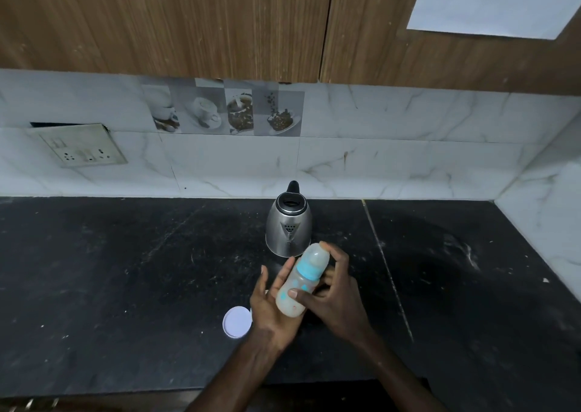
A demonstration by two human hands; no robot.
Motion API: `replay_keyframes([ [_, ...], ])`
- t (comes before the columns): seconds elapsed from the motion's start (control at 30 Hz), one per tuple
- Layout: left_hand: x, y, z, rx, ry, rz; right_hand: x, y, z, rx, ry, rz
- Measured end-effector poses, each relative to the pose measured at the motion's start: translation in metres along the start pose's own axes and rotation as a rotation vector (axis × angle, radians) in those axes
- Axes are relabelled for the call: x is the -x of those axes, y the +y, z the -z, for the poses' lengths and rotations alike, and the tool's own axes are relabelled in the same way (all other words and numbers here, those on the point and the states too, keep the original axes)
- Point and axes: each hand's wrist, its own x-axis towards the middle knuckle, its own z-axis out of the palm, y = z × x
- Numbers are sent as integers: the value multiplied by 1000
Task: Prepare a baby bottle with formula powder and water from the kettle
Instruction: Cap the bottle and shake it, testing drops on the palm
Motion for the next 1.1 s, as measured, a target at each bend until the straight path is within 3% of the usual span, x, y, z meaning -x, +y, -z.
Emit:
replay_keyframes([
  [0.17,-6,6,9,-41,41,-84,-10,-3,7,-148,305,-3],
  [0.3,-8,7,7,15,14,-74,-4,-5,1,76,-6,-8],
  [0.43,-7,8,-1,-57,18,-111,-14,-6,3,-130,345,-14],
  [0.57,-4,7,-5,22,20,-113,-3,-4,-7,3,125,-22],
  [0.73,-2,7,-3,-65,46,-122,-13,-4,1,-183,457,-31],
  [0.87,-3,4,1,-11,35,-106,3,1,-9,-7,169,-35],
  [1.0,-3,0,-3,-104,53,-121,-6,3,1,-179,444,-53],
  [1.1,-7,-7,-5,-24,66,-107,5,6,-6,-42,214,-60],
])
